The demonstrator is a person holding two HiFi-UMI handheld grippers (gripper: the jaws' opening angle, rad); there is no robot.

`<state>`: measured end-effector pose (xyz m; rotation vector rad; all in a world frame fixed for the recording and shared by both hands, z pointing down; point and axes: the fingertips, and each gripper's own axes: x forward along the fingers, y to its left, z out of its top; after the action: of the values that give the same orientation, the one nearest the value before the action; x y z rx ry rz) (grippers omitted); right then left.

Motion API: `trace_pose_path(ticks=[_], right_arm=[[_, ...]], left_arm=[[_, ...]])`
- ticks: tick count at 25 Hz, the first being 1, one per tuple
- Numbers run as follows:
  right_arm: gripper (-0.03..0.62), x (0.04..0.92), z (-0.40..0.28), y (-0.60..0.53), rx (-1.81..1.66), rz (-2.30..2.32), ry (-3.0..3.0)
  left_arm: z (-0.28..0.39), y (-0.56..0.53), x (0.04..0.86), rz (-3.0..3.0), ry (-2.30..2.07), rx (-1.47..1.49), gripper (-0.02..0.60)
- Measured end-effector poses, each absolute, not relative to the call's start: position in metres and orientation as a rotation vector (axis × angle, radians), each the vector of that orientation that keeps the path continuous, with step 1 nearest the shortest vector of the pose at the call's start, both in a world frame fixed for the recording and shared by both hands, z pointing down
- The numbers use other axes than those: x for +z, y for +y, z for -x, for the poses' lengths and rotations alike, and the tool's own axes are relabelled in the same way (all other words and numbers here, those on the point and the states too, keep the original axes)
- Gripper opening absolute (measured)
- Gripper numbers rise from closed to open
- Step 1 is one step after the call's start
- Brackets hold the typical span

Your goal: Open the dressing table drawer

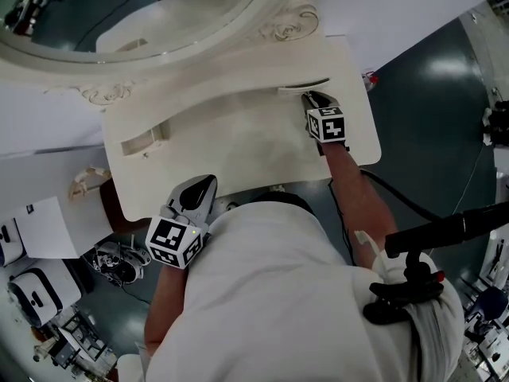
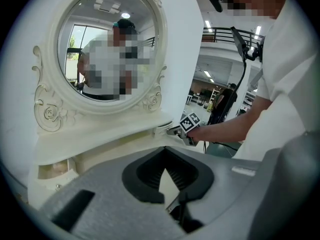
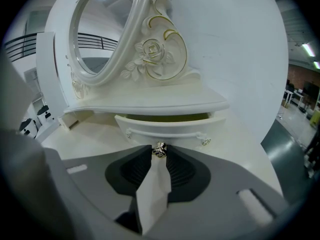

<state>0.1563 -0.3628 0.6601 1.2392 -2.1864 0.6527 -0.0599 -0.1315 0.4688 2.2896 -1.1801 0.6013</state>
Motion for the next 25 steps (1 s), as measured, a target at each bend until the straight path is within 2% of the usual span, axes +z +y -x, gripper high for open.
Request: trace_pose_path(ticks=[25], right_arm=[[0.095,0.662,-0.161,-0.323,0.645,-1.23,-2.159]], left_arm=[[0.068,-0.113,0.468,-2.328,-1.144,0.587,0.002]])
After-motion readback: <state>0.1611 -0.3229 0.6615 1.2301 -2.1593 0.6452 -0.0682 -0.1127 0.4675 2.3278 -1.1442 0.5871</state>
